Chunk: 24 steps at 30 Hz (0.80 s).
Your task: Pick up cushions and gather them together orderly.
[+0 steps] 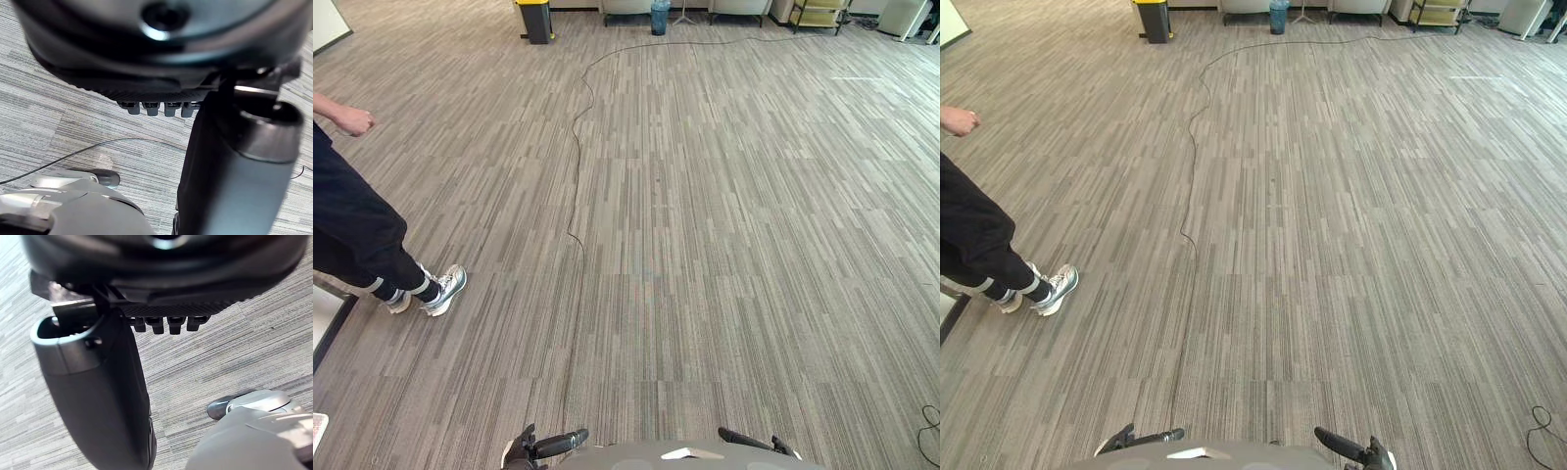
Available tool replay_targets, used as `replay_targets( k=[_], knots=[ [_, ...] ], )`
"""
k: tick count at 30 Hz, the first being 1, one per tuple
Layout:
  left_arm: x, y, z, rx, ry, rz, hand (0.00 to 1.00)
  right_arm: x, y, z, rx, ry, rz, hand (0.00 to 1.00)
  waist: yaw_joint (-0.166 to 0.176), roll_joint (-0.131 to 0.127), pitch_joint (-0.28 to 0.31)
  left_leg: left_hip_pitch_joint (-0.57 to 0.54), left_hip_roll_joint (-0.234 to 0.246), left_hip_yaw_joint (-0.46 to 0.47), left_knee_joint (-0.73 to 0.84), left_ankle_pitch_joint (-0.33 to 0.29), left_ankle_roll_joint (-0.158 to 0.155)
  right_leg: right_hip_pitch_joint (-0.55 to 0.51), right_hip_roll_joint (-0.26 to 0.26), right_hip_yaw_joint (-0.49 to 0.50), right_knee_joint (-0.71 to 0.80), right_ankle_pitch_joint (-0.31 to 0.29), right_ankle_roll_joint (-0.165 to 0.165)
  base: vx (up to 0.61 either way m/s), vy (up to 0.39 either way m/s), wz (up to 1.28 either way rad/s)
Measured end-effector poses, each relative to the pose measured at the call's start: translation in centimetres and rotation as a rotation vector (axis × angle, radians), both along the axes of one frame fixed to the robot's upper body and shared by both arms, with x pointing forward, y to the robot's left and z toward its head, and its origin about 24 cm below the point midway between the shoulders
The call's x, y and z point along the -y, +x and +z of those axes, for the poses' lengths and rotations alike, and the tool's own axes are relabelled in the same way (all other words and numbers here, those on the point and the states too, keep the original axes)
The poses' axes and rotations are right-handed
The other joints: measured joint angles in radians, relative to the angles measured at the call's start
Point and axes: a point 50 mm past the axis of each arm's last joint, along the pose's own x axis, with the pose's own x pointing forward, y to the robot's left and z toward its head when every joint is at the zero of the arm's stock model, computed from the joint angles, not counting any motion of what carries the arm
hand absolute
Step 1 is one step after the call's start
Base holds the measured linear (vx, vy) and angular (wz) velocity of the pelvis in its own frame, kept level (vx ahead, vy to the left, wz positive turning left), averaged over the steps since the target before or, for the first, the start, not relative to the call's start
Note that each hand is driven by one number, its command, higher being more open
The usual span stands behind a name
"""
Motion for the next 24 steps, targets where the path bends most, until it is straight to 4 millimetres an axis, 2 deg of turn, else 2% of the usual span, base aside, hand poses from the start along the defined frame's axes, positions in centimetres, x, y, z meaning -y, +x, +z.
replay_targets(
  k=[5, 7, 9, 24],
  knots=[
    [0.3, 1.3, 0.1, 0.035, -0.008, 0.017, 1.00, -0.7, 2.3, 0.2, 0.055, 0.012, 0.013, 1.00, 0.002, 0.004, 0.012, 0.009, 0.001, 0.006, -0.021, 0.002, -0.003, 0.009, 0.001, -0.001, -0.028, 0.015, 0.003, 0.02, 0.012, -0.03],
    [0.4, 1.6, 0.1, 0.043, -0.011, 0.022, 1.00, -1.5, 2.8, 0.1, 0.062, 0.032, 0.015, 1.00, 0.003, 0.009, 0.018, 0.021, 0.001, 0.009, -0.025, 0.002, -0.003, 0.021, 0.002, 0.000, -0.031, 0.015, 0.003, 0.00, 0.003, -0.02],
    [0.6, 1.9, 0.1, 0.056, -0.013, 0.020, 1.00, -1.5, 3.3, 0.3, 0.078, 0.031, 0.019, 1.00, 0.003, 0.016, 0.028, 0.035, 0.001, 0.016, -0.033, 0.002, -0.003, 0.030, 0.002, 0.000, -0.034, 0.016, 0.004, 0.00, 0.000, 0.00],
    [0.5, 2.4, 0.3, 0.073, -0.013, 0.026, 1.00, -1.3, 3.2, 0.2, 0.071, 0.028, -0.021, 1.00, 0.004, 0.011, 0.059, 0.036, 0.001, 0.021, -0.039, 0.002, -0.003, 0.034, 0.003, 0.003, -0.050, 0.018, 0.001, -0.06, -0.009, -0.01]
  ],
)
